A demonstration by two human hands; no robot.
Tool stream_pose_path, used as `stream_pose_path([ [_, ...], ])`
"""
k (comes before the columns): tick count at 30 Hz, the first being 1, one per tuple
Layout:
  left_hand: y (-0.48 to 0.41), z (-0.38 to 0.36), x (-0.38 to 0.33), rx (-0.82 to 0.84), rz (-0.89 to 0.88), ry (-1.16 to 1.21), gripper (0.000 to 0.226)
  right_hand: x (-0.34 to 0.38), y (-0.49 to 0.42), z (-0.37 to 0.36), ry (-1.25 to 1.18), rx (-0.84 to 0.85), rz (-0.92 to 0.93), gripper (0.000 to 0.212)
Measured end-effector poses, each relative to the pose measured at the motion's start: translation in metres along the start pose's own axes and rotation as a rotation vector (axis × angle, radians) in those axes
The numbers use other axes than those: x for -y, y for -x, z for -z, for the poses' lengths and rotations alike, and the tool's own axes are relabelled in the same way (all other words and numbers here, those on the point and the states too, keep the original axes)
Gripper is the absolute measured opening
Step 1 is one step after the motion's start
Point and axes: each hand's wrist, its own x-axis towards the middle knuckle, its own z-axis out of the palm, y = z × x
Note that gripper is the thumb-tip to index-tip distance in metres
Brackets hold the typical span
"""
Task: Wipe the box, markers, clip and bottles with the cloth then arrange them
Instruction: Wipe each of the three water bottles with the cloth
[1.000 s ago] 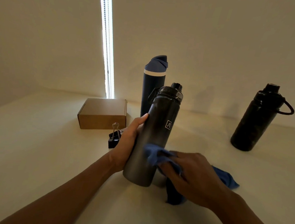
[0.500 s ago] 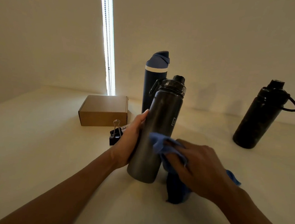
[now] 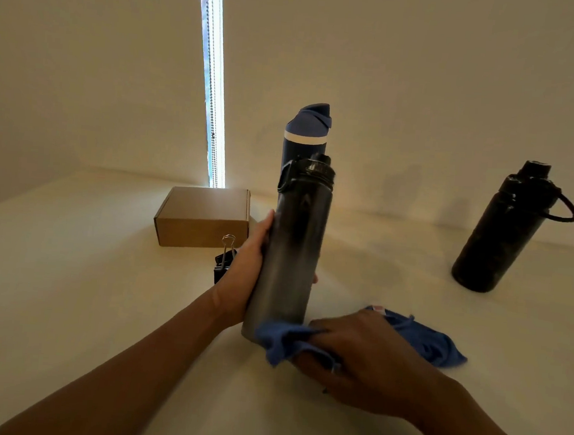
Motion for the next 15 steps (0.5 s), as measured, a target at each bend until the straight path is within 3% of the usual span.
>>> stream_pose_path([
  [3, -0.0013, -0.0094, -0.0118, -0.106, -0.053, 0.009, 0.072, 0.0062, -0.0056, -0.0077, 0.060, 0.048, 0.091, 0.036],
  [11, 0.0030, -0.0130, -0.0094, -0.011, 0.014, 0.035, 0.081, 0.0037, -0.0038, -0.0045, 0.045, 0.030, 0.126, 0.033],
  [15, -0.0007, -0.0082, -0.0067, 0.024, -0.008, 0.044, 0.077, -0.0027, 0.0002, -0.0039, 0.050, -0.088, 0.046, 0.034],
])
